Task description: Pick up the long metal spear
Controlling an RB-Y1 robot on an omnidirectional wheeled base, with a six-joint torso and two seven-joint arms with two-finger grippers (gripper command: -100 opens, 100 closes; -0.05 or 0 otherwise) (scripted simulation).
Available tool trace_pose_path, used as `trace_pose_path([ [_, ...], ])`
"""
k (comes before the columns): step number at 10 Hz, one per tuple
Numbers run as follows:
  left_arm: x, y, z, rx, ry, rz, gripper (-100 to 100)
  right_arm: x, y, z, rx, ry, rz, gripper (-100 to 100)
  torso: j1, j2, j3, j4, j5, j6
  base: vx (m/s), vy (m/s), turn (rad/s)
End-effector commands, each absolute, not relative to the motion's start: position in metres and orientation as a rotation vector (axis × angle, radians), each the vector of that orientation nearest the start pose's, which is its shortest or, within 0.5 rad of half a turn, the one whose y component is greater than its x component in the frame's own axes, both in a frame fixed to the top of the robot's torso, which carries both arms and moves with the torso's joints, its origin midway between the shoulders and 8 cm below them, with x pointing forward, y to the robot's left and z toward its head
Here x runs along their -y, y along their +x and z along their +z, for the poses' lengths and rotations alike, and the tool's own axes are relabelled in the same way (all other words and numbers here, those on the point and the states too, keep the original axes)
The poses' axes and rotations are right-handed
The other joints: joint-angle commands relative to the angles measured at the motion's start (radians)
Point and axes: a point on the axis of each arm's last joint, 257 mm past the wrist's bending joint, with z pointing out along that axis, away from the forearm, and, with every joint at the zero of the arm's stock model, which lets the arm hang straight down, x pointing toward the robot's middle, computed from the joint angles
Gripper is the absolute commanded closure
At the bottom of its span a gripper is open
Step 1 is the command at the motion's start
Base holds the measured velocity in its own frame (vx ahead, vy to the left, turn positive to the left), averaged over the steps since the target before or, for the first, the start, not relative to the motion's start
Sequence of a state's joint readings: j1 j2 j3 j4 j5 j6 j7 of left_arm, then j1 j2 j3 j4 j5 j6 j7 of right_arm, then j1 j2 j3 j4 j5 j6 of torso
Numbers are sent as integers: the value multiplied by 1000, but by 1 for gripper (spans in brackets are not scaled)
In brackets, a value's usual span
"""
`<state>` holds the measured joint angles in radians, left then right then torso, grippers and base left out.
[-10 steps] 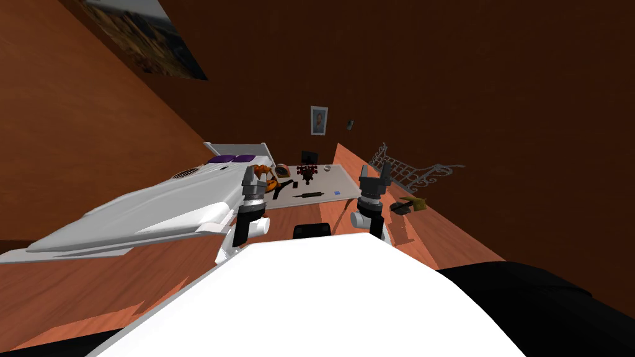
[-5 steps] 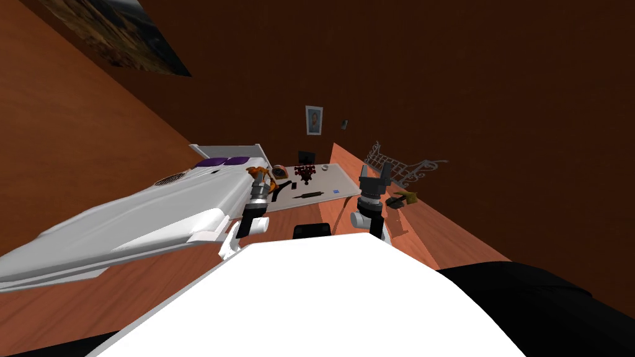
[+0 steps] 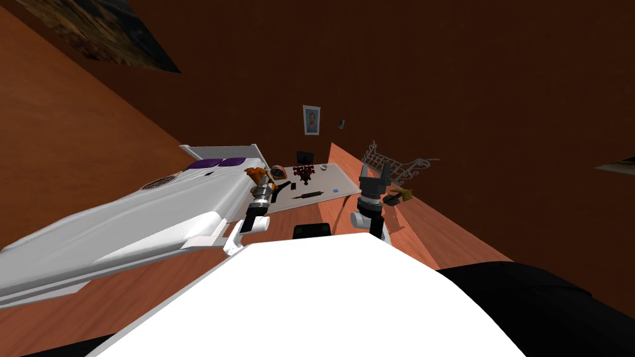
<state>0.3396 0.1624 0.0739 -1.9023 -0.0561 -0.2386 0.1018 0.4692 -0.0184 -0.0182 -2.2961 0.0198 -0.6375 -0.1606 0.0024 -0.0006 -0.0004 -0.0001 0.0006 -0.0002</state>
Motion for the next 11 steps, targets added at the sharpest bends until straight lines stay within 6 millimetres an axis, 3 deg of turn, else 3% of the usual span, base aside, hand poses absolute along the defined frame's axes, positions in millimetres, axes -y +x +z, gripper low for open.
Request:
trace_pose_path([
  [1, -334, 449, -169, -1066, -1013, -1107, -100, 270, 316, 65, -481, 531, 1477, 0, 0, 0, 0, 0, 0, 0, 4, 39, -107],
  [8, -361, 464, -251, -1153, -1225, -1018, -100, 270, 316, 65, -481, 531, 1477, 0, -1, -1, 0, 0, 0, 0, 2, 28, -81],
  [11, -373, 470, -296, -1194, -1356, -966, -100, 270, 316, 65, -481, 531, 1477, 0, -1, 0, 0, 0, 0, 0, 3, 19, -86],
])
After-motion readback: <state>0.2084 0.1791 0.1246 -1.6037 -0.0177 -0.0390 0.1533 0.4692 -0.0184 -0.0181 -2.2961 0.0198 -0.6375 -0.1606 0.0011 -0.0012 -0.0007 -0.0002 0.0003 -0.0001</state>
